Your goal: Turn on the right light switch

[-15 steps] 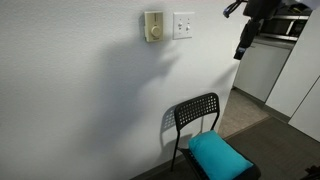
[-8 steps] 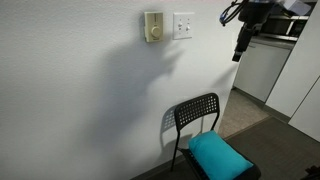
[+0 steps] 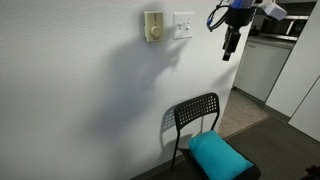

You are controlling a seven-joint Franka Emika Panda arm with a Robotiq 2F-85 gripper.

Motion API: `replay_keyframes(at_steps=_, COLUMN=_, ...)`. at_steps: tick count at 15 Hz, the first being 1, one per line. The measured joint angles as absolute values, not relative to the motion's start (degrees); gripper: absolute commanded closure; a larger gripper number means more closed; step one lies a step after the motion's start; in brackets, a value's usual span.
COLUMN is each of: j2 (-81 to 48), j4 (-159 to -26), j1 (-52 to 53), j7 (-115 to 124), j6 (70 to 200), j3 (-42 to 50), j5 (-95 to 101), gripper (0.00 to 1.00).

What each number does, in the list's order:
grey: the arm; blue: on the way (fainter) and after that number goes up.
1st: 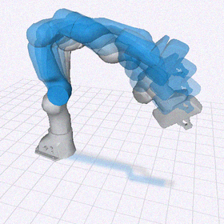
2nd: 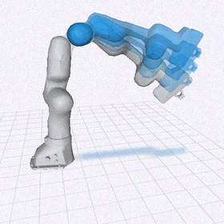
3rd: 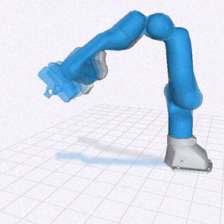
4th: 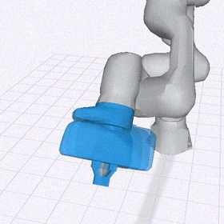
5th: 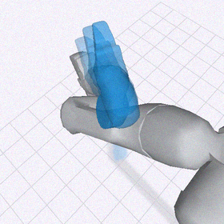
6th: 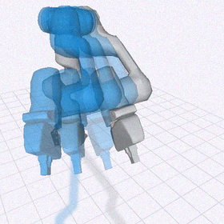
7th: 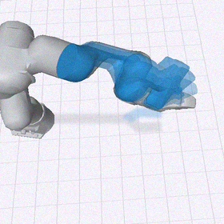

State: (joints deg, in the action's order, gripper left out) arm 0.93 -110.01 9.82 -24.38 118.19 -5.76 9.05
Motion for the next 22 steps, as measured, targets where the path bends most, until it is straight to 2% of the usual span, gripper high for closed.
replay_keyframes(at_steps=6, j2=-4.5, j4=-105.1, j1=9.8, j7=-27.5, j6=122.6, j3=-5.8, j5=17.5, gripper=0.00)
replay_keyframes(at_steps=13, j2=-5.1, j4=-104.5, j1=9.8, j7=-29.8, j6=123.5, j3=-6.0, j5=17.9, gripper=0.00)
replay_keyframes(at_steps=22, j2=-8.5, j4=-103.0, j1=9.8, j7=-39.3, j6=137.5, j3=-6.8, j5=18.2, gripper=0.00)
